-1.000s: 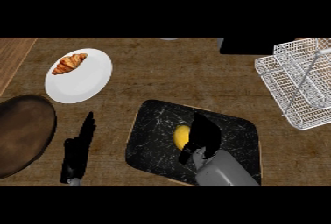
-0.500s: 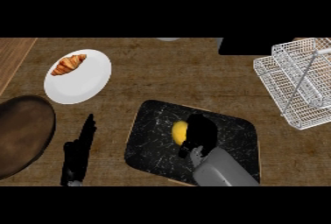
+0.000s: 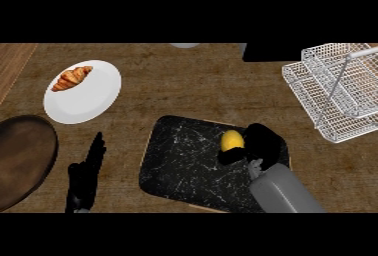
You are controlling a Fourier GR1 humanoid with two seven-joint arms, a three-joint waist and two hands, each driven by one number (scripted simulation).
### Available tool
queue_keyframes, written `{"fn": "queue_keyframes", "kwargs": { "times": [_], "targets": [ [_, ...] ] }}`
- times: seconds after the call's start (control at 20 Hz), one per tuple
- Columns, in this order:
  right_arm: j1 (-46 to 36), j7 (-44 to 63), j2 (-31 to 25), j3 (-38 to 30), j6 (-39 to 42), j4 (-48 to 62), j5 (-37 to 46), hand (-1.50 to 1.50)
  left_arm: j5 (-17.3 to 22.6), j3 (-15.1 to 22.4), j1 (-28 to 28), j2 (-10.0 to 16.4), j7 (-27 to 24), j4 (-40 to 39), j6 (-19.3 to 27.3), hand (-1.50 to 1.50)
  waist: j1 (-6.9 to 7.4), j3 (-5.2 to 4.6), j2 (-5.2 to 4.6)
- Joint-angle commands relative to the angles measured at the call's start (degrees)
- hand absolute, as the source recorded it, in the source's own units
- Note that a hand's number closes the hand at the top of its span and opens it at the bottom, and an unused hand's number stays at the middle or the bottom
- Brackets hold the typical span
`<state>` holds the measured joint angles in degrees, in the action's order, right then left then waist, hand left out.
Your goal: Pick the lemon from the tray and place it in the tiered basket
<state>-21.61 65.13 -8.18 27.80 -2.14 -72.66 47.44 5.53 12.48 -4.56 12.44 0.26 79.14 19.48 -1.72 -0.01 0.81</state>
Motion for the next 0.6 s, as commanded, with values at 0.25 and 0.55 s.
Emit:
{"fn": "queue_keyframes", "kwargs": {
  "times": [0.25, 0.55],
  "targets": [
    [10.86, 3.95, -13.85, -21.7, -10.93, -11.75, -0.22, 1.5, 1.54, -1.94, -2.16, 1.09, -0.6, 0.28, -0.98, 0.0, -2.15, -0.06, 0.11],
    [9.08, 8.8, -15.07, -30.39, -9.6, -30.86, 3.97, 1.5, 0.37, -1.61, -2.4, 1.18, 0.11, 1.16, 0.14, 0.0, -2.49, -0.21, 0.58]
  ]
}}
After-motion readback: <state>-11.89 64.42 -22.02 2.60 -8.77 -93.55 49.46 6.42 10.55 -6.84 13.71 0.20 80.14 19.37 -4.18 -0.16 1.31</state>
